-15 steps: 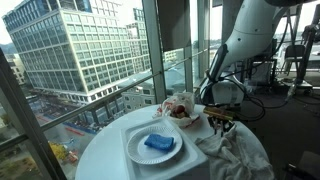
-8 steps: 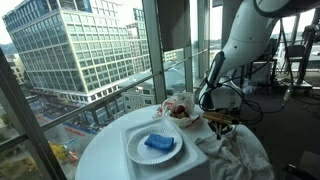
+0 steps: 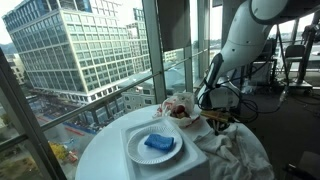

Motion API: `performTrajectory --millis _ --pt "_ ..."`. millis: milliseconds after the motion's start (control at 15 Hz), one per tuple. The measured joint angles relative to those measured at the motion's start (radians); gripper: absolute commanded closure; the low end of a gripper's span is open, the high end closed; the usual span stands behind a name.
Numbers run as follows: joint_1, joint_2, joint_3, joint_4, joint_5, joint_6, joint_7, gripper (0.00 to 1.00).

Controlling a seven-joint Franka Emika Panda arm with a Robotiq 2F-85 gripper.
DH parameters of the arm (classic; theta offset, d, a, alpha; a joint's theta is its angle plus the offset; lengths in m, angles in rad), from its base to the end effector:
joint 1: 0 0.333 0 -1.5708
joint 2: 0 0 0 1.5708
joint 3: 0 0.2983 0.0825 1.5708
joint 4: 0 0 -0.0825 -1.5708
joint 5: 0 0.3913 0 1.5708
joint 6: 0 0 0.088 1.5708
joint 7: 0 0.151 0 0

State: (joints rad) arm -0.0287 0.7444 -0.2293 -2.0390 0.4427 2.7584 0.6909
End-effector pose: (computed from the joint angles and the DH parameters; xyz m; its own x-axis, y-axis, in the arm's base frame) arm 0.5405 -0.1701 0.0179 0.2671 -0.9637 0.0042 -0.9634 -0.2671 -0.0223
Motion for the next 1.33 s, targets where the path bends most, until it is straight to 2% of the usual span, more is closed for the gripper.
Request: performTrajectory --millis 400,467,533,600,667,933,1200,1333 --pt "0.012 0.056 -0.022 0.121 -0.045 0.015 0.093 0.97" --pt "0.019 0.065 -0.032 0.137 -0.057 0.016 0.114 0.91" --pt "0.024 0.073 -0.039 0.151 -0.067 0.016 0.131 0.72" --pt "0.025 0.078 -0.041 0.158 -0.072 0.016 0.143 0.71" --pt "0.025 0.08 -0.041 0.161 -0.075 0.016 0.15 0.65" --pt "0.037 0.067 -0.041 0.129 -0.083 0.018 0.154 0.34" --pt "0.067 -0.022 -0.053 -0.018 -0.088 0.059 0.154 0.04" --pt "0.088 -0.096 -0.071 -0.124 -0.106 0.097 0.153 0.0"
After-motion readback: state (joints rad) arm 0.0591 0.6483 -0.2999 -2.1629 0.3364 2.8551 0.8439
